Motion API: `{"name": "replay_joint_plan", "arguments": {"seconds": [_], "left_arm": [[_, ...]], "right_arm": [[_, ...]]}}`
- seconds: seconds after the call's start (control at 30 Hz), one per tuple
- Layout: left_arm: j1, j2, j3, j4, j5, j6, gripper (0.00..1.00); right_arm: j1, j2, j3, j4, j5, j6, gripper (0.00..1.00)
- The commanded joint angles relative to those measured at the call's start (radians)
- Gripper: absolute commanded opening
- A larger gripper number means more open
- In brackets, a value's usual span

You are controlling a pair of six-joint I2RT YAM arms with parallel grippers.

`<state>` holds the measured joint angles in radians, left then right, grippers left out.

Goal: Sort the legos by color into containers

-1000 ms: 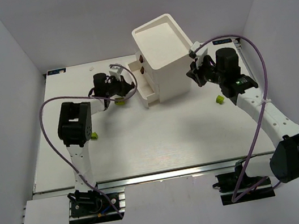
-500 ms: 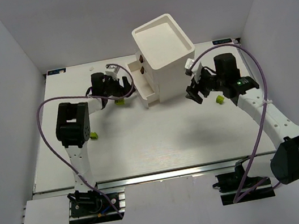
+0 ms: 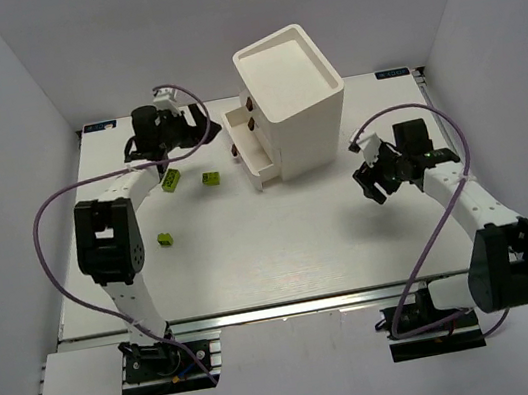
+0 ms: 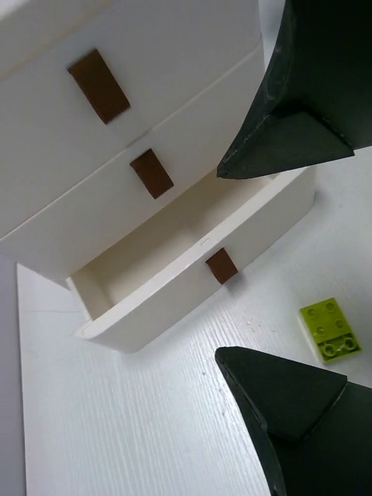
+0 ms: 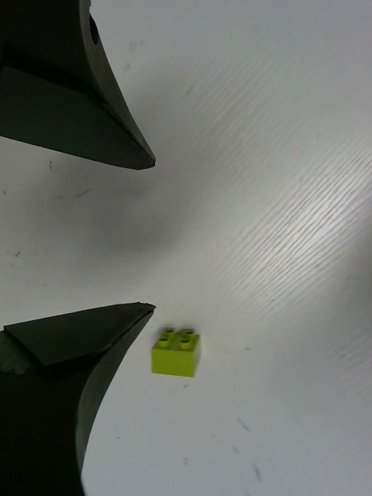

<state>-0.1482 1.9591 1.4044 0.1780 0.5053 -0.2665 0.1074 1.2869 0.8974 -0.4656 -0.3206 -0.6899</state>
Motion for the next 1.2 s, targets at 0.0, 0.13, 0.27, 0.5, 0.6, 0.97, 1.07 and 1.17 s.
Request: {"name": "replay_joint_plan", "arguments": {"seconds": [0.0,0.13,0.27,0.5,0.6,0.97,1.07,1.17], "left_arm": [[0.042,-0.129,-0.031,-0.104,-0.042,-0.088,0.98],[0.068,-0.261,-0.117,-0.17,-0.175,-0.166,0.98],[0.102,-0.334,-0.153,-0.253,-0.198,-0.166,0.98],[0.12,-0.442,-0.22,-0.331,-0.237,-0.139,0.98],[0.121,-0.494,-0.275,-0.345,-0.283,-0.129,0.97],[0.13,-0.611,-0.372,-0.483,-0.378,-0.12,0.89],[0.13,-0.637,-0.381,-0.508,-0.421,-0.131,0.89],[0.13,-0.641,-0.383,-0.532,-0.436,-0.14,0.9]], "right_arm": [[-0.043,0.06,-0.005,0.033,0.095,0.056,0.76],[-0.057,0.144,0.043,0.08,0.144,0.053,0.77],[-0.057,0.296,0.118,0.108,0.231,0.053,0.76],[-0.061,0.37,0.202,0.136,0.238,0.036,0.74],[-0.066,0.385,0.213,0.139,0.255,0.03,0.73],[-0.087,0.486,0.241,0.053,0.223,-0.006,0.54],[-0.094,0.497,0.247,0.039,0.216,-0.014,0.4],[-0.095,0.483,0.25,0.016,0.19,-0.054,0.18]]}}
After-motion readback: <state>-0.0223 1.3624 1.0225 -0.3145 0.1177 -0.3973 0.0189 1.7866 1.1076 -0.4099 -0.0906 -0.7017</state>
